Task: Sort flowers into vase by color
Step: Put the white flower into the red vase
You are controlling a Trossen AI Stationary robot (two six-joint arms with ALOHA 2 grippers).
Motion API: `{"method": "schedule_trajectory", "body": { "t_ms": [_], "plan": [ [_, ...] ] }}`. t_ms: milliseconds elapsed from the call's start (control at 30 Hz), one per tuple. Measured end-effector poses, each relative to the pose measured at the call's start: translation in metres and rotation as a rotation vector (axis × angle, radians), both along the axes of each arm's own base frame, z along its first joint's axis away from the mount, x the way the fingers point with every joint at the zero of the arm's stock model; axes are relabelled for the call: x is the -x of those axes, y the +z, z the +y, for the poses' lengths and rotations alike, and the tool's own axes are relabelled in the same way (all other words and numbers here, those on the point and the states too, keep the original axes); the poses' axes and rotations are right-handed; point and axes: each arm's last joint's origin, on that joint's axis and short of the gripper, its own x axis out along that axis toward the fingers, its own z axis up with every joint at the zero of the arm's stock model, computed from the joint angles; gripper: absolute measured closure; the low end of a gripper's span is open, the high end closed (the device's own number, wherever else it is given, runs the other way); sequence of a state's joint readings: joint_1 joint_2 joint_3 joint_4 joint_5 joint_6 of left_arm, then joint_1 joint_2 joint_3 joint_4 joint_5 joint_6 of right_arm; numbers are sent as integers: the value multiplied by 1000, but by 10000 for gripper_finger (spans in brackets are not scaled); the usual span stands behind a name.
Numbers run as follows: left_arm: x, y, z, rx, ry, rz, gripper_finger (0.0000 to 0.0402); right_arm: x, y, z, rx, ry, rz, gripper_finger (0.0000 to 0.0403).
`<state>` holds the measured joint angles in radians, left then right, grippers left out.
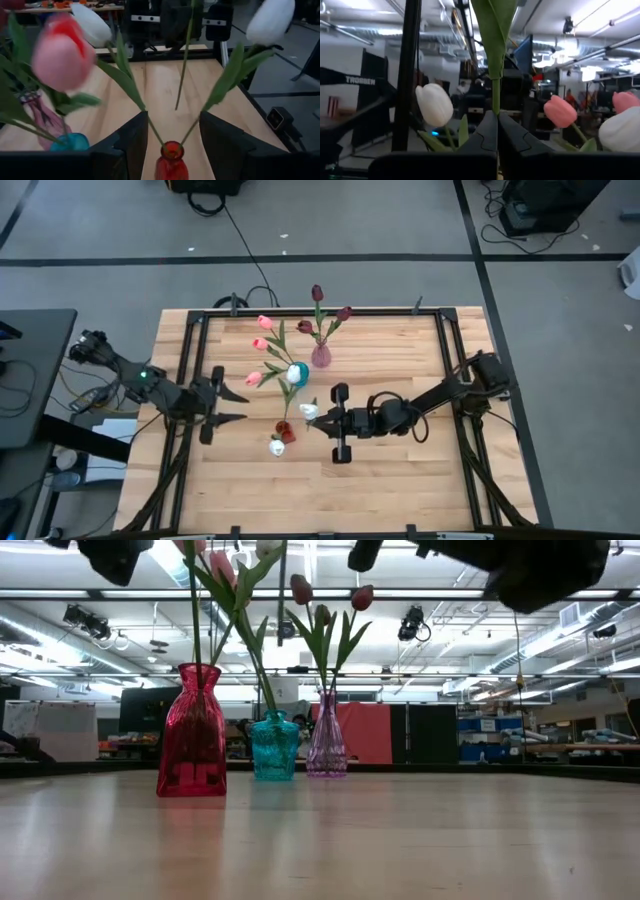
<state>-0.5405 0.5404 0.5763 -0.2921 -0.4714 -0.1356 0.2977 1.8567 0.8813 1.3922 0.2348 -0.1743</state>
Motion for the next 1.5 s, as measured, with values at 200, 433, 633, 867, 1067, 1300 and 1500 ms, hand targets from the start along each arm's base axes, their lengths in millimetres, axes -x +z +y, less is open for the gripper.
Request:
{"method": "schedule_trajectory", "body": {
  "t_ms": [200,433,633,867,1067,1300,1500],
  "plan": [
    [-2,-34,-6,21,5,41,218,-7,-20,-1,-11,-9,-74,396],
    [-3,-60,-8,44,34,29,218,-35,-24,-4,24,47,-107,395],
    [-4,-82,-9,89,37,8,218,-46,-21,-8,36,56,-116,395],
    [-1,-118,-7,133,29,3,218,-48,-21,-14,39,41,-111,395],
    [3,-137,-5,179,30,-23,218,-53,-21,-18,45,54,-84,395],
    [3,-139,-5,190,32,-19,218,-70,-13,-16,71,77,7,395],
    [1,-142,-6,174,35,6,218,-74,-22,-19,64,45,112,395]
  ]
}}
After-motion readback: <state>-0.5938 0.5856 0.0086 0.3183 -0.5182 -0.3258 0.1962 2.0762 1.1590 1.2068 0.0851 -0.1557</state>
